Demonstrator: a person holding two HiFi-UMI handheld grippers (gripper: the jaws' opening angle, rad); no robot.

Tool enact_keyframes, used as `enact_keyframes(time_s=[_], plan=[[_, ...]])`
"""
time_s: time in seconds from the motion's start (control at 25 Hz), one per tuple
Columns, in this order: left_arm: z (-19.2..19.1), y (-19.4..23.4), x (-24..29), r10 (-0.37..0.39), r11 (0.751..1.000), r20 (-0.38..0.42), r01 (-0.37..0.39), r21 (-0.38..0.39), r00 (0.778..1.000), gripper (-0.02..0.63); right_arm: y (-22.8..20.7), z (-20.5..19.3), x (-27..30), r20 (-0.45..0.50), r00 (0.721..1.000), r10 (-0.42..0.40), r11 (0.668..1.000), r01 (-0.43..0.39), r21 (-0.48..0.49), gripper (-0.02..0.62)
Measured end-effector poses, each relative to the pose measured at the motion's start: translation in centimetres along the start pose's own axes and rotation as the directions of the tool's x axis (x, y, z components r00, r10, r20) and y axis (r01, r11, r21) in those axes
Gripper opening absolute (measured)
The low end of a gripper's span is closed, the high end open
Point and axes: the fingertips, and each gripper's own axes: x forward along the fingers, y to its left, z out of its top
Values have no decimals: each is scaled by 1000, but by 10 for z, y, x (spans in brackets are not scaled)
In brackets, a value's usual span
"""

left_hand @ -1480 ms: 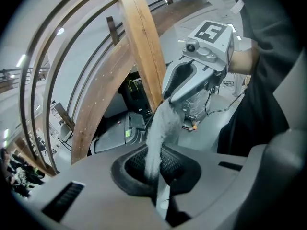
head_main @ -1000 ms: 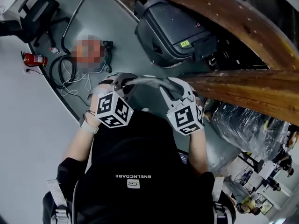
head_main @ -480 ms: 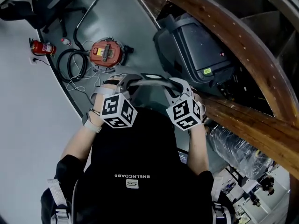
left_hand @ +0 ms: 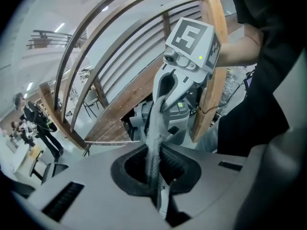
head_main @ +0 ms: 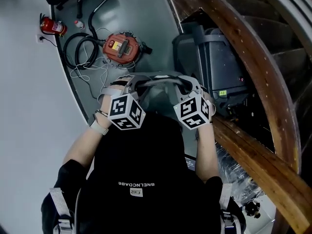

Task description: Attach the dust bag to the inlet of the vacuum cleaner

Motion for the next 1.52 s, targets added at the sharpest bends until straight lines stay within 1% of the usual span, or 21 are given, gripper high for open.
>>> enact_keyframes(time_s=[0.16, 0.28, 0.4, 0.52, 0.68, 0.8, 0.96, 1.2, 1.32, 1.52], plan=[[-10, 12, 13, 14, 998, -22, -15, -59, 1000, 25, -15, 7, 24, -30, 998, 52, 997, -53, -63, 51], [-14, 19, 27, 29, 993, -34, -32, -110, 999, 25, -26, 7, 41, -41, 995, 90, 992, -93, -89, 51], [-22, 27, 46, 50, 979, -47, -58, -193, 998, 25, -37, 4, 60, -42, 992, 119, 985, -123, -117, 48], [-30, 33, 68, 68, 954, -66, -84, -287, 996, 25, -48, -4, 83, -53, 987, 153, 974, -160, -159, 46], [-45, 36, 105, 90, 929, -94, -118, -350, 991, 25, -60, -19, 120, -69, 980, 189, 957, -199, -211, 46], [-62, 41, 133, 97, 900, -110, -135, -416, 989, 25, -66, -30, 151, -82, 974, 211, 944, -225, -240, 44], [-88, 44, 171, 112, 858, -139, -166, -486, 984, 24, -71, -45, 196, -106, 965, 241, 931, -260, -256, 44], [-128, 47, 227, 116, 802, -163, -189, -567, 980, 24, -74, -72, 262, -149, 953, 265, 915, -297, -273, 44], [-153, 49, 258, 120, 780, -164, -195, -594, 979, 23, -76, -84, 299, -156, 954, 254, 915, -290, -281, 44], [-194, 44, 309, 99, 745, -182, -194, -638, 978, 25, -71, -112, 355, -182, 951, 251, 910, -296, -290, 44]])
